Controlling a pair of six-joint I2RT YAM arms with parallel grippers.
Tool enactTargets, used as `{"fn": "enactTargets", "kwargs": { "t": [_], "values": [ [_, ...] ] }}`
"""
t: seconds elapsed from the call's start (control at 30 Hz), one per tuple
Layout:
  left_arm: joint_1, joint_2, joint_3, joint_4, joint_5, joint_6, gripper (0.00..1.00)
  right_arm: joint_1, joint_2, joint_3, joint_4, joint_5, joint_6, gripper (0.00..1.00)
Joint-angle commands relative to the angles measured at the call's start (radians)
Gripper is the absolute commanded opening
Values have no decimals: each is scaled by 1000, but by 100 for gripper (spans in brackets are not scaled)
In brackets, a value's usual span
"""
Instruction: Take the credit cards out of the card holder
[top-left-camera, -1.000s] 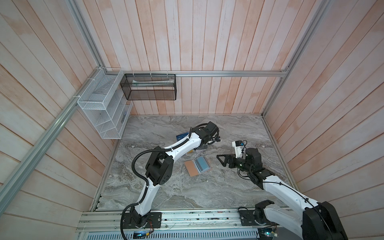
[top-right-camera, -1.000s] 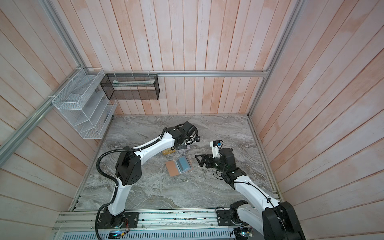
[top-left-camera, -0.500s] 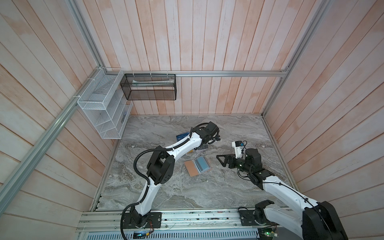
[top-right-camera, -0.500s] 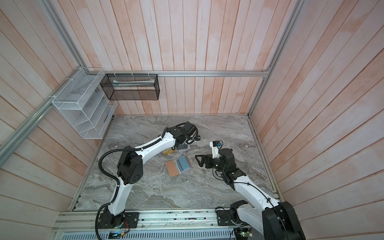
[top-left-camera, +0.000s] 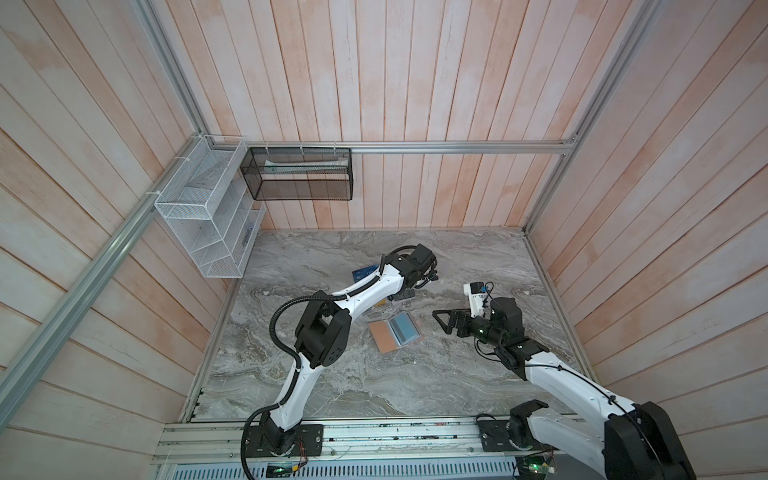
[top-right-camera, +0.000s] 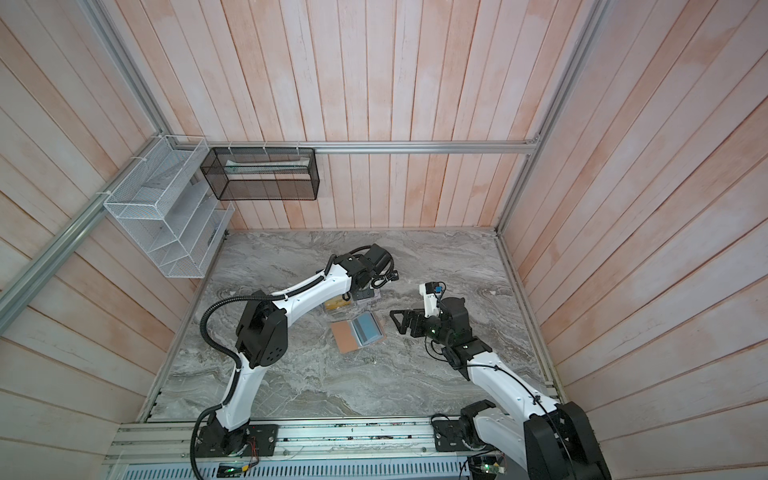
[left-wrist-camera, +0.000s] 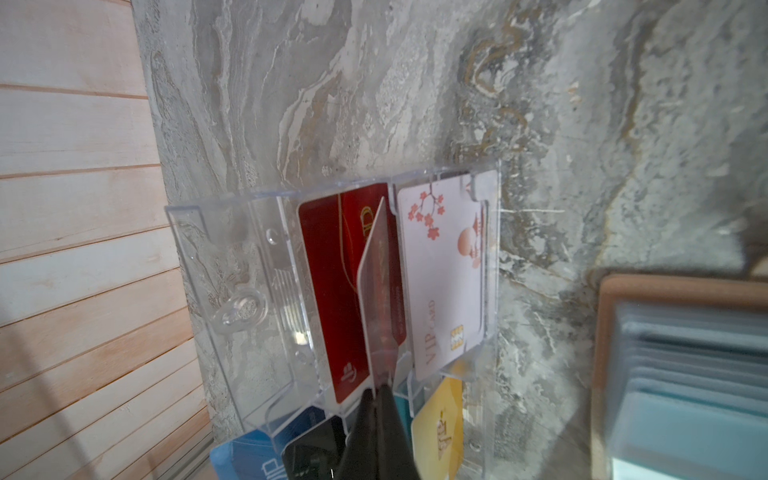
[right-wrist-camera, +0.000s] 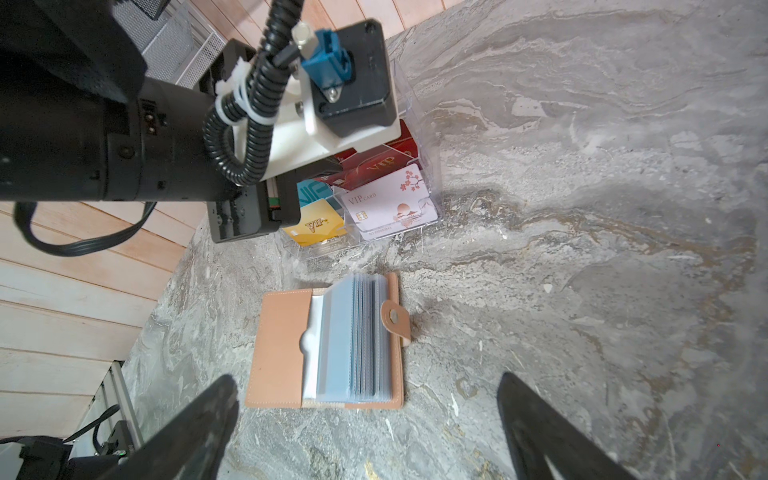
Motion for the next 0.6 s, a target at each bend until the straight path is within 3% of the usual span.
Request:
{"fn": "enactTargets", "kwargs": {
  "t": [0.0, 0.1, 0.3, 0.43, 0.57],
  "values": [
    [8, 20, 20, -1, -35, -20, 0, 6, 2, -14, 24, -17, 12, 98],
    [7, 19, 20, 9, -47, -25, 9, 6, -3, -17, 22, -18, 12, 98],
    [6, 20, 25, 17, -57, -30, 9, 6, -12, -18, 22, -17, 18, 98],
    [7, 19, 26, 21, -61, -30, 17, 7, -21, -20, 16, -15, 22, 98],
    [8, 21, 30, 27, -68, -34, 18, 10, -24, -20, 13, -12, 23, 98]
  ]
}}
